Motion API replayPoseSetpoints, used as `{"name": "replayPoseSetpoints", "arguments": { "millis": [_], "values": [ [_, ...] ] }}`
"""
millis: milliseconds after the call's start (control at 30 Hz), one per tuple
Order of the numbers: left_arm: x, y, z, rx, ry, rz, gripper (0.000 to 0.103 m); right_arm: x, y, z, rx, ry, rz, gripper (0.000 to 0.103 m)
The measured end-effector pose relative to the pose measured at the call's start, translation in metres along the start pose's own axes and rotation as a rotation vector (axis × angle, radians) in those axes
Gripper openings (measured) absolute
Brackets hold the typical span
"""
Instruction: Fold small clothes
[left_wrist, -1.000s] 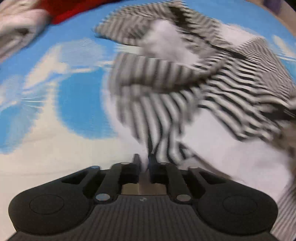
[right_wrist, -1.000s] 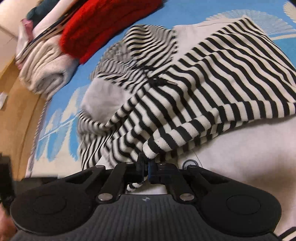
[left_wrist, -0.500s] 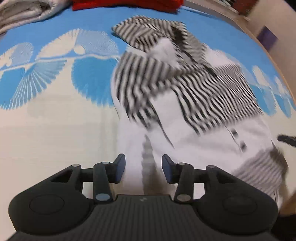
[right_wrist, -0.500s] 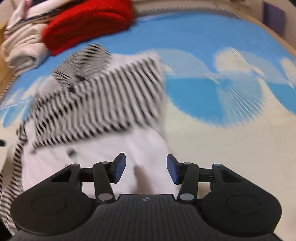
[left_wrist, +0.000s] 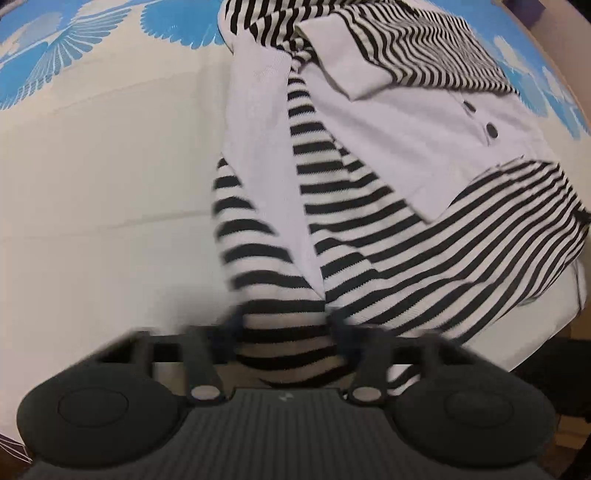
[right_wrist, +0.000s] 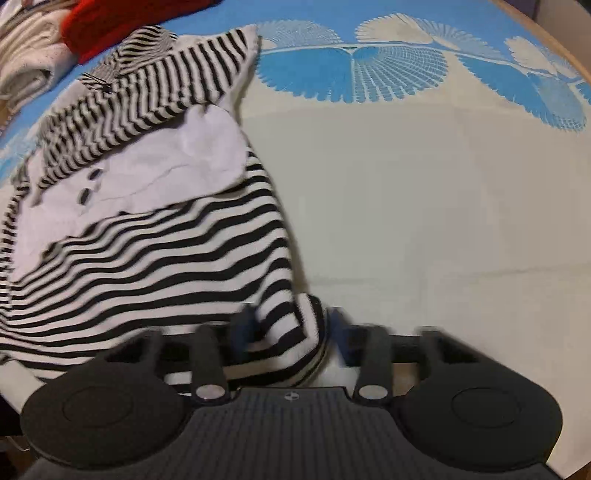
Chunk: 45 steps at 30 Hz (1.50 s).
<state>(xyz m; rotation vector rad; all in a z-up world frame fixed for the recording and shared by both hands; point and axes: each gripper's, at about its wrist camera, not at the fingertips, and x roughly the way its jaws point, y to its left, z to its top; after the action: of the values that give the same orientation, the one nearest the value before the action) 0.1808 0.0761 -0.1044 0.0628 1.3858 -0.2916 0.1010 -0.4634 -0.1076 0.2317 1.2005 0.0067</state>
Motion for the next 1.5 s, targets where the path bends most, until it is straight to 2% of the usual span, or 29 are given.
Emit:
{"name": "replayPoseSetpoints", "arguments": {
  "millis": [33,67,133,200,267,333,400,467,500,533,567,633,667,700,767,800,933,1033,1167,1267,1367,1433,1500],
  "values": [
    [-0.001,0.001,0.000,0.008,-0.006,-0.012,0.010,-0.005,0.002,-0.001,-0.007,-0.010,0.004,0.016],
    [-0.006,0.003,-0.001,0.022,-0.023,-0.013,0.009,-0.013,0.003,-0.001,-0.007,-0.020,0.015,0.014],
    [-0.019,0.001,-0.001,0.073,-0.084,0.018,0.009,-0.028,0.002,-0.001,0.015,-0.027,0.042,0.013],
    [-0.035,0.010,-0.002,0.057,-0.133,0.018,0.008,-0.045,-0.003,-0.005,0.057,-0.028,0.083,0.011],
    [-0.046,0.019,-0.003,0.059,-0.157,0.059,0.009,-0.058,-0.004,-0.016,0.073,0.002,0.112,0.010],
    [-0.051,0.030,-0.006,0.075,-0.142,0.116,0.009,-0.059,0.001,-0.026,0.076,0.065,0.127,0.009],
    [-0.045,0.037,-0.011,0.083,-0.089,0.126,0.009,-0.053,0.016,-0.038,0.020,0.150,0.134,0.009],
    [-0.031,0.034,-0.013,0.110,-0.011,0.121,0.012,-0.043,0.030,-0.047,-0.049,0.203,0.099,0.010],
    [-0.028,0.030,-0.012,0.138,0.006,0.135,0.020,-0.040,0.033,-0.047,-0.070,0.206,0.075,0.010],
    [-0.029,0.025,-0.010,0.171,-0.008,0.158,0.022,-0.040,0.034,-0.045,-0.076,0.201,0.061,0.012],
    [-0.036,0.022,-0.006,0.187,-0.055,0.182,0.024,-0.041,0.032,-0.040,-0.060,0.188,0.052,0.014],
    [-0.056,0.023,0.006,0.168,-0.176,0.196,0.036,-0.050,0.028,-0.030,-0.024,0.127,0.001,0.016],
    [-0.063,0.024,0.012,0.151,-0.219,0.192,0.037,-0.056,0.026,-0.024,-0.019,0.084,-0.031,0.022],
    [-0.068,0.023,0.017,0.134,-0.248,0.174,0.037,-0.062,0.026,-0.017,-0.024,0.038,-0.057,0.025],
    [-0.067,0.014,0.029,0.115,-0.265,0.124,0.037,-0.068,0.026,-0.006,-0.030,-0.041,-0.083,0.039],
    [-0.063,0.008,0.033,0.122,-0.260,0.114,0.037,-0.069,0.029,0.001,-0.027,-0.076,-0.084,0.041],
    [-0.044,-0.016,0.052,0.165,-0.251,0.135,0.037,-0.064,0.055,0.025,-0.056,-0.179,-0.049,0.041],
    [-0.040,-0.022,0.060,0.116,-0.291,0.134,0.037,-0.057,0.093,0.046,-0.138,-0.244,-0.023,0.041],
    [-0.046,-0.028,0.078,0.030,-0.395,0.142,0.037,-0.040,0.151,0.069,-0.250,-0.325,0.010,0.041],
    [-0.055,-0.032,0.090,-0.021,-0.484,0.146,0.037,-0.026,0.191,0.089,-0.282,-0.376,0.024,0.041],
    [-0.063,-0.033,0.100,-0.072,-0.542,0.139,0.053,-0.008,0.228,0.105,-0.324,-0.392,0.014,0.043],
    [-0.065,-0.034,0.107,-0.090,-0.568,0.142,0.069,0.005,0.251,0.111,-0.371,-0.386,-0.003,0.044],
    [-0.068,-0.035,0.112,-0.097,-0.594,0.160,0.073,0.022,0.276,0.114,-0.440,-0.355,0.010,0.044]
  ]
}}
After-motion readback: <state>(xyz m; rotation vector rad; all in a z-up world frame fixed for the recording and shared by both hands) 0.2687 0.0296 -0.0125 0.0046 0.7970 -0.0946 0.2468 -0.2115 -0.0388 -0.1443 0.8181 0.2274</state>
